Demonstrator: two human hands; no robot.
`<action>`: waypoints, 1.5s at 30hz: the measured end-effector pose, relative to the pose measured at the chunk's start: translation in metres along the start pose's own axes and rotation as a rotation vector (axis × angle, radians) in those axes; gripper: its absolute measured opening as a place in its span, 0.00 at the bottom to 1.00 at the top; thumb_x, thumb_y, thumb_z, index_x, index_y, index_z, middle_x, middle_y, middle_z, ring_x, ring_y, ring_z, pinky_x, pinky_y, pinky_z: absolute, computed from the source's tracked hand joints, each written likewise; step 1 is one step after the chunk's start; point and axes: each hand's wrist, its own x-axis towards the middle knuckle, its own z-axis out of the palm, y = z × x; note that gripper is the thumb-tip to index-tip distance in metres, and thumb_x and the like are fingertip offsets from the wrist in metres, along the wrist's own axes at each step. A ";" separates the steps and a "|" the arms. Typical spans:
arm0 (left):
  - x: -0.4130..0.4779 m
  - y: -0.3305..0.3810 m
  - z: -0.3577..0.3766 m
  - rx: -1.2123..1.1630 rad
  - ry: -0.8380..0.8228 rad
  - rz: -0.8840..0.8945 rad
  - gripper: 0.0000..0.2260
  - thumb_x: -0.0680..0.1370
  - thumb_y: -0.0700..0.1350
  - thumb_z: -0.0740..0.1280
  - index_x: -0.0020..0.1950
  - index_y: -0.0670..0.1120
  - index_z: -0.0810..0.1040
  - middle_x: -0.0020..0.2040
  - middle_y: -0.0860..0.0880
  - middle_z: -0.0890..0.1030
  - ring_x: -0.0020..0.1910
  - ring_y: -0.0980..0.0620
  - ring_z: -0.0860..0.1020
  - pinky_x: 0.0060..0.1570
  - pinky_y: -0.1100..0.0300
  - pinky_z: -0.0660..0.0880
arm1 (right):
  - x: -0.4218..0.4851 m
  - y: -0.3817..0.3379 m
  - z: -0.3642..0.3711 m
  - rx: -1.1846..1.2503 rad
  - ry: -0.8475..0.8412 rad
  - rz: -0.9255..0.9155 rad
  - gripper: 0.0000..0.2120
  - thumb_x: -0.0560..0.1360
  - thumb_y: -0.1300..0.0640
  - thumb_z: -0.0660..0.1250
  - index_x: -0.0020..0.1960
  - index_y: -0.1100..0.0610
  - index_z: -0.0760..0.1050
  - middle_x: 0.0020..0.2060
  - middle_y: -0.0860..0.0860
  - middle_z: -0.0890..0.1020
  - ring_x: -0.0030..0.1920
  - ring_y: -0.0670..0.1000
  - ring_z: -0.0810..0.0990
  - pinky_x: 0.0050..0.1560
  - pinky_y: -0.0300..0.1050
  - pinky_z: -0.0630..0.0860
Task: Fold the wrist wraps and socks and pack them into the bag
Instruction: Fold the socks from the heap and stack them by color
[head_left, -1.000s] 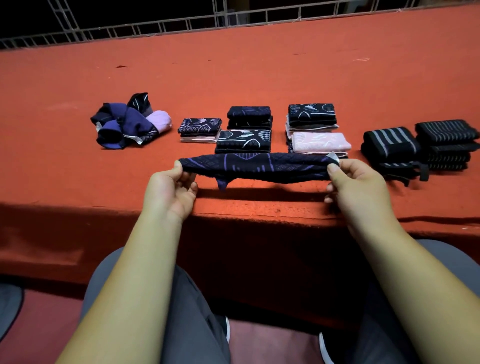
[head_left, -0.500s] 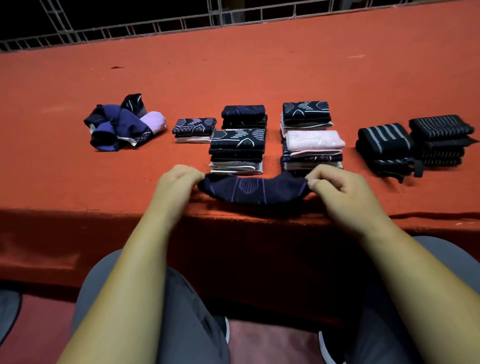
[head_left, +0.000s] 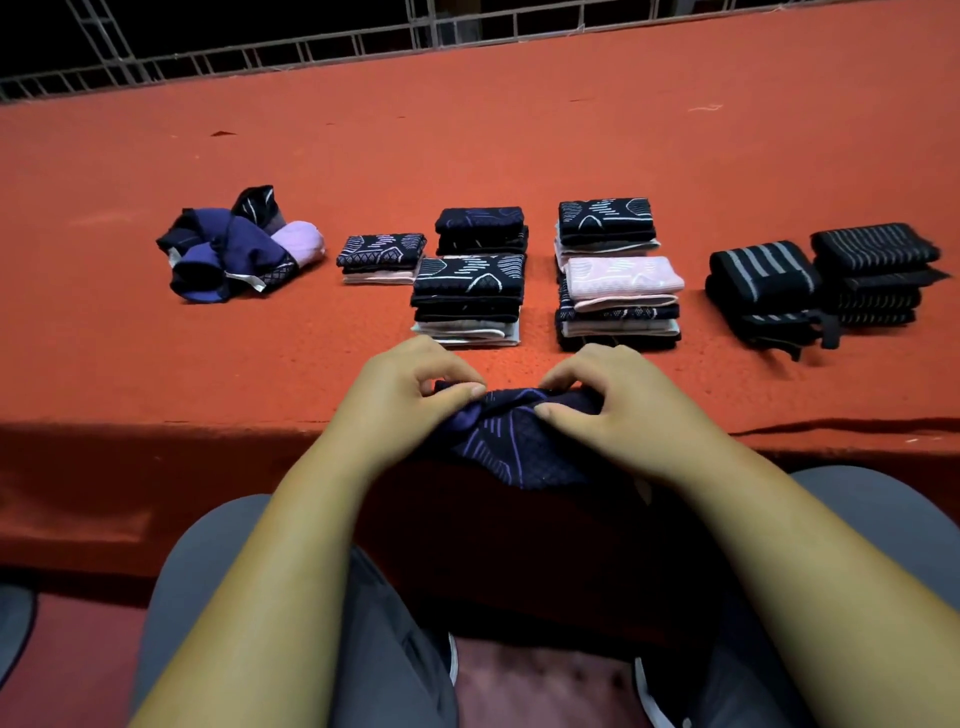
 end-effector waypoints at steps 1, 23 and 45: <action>0.000 -0.001 -0.003 -0.006 -0.015 -0.011 0.07 0.76 0.45 0.79 0.51 0.56 0.88 0.46 0.56 0.80 0.45 0.61 0.77 0.46 0.66 0.69 | 0.000 0.001 -0.001 -0.012 -0.015 0.010 0.19 0.73 0.30 0.64 0.57 0.39 0.80 0.52 0.39 0.80 0.56 0.49 0.78 0.61 0.59 0.76; -0.004 -0.019 -0.028 -0.635 0.302 -0.321 0.10 0.82 0.34 0.69 0.47 0.49 0.76 0.35 0.56 0.78 0.34 0.59 0.75 0.36 0.66 0.75 | -0.009 0.005 -0.032 0.292 0.066 0.131 0.03 0.79 0.55 0.75 0.49 0.47 0.82 0.44 0.40 0.85 0.44 0.35 0.79 0.46 0.30 0.71; 0.007 0.014 -0.019 -0.809 0.228 -0.266 0.07 0.81 0.41 0.72 0.58 0.45 0.84 0.53 0.45 0.88 0.51 0.50 0.83 0.53 0.55 0.78 | 0.019 -0.046 -0.021 0.230 0.036 -0.078 0.06 0.79 0.49 0.75 0.46 0.49 0.81 0.38 0.43 0.84 0.41 0.44 0.82 0.47 0.50 0.78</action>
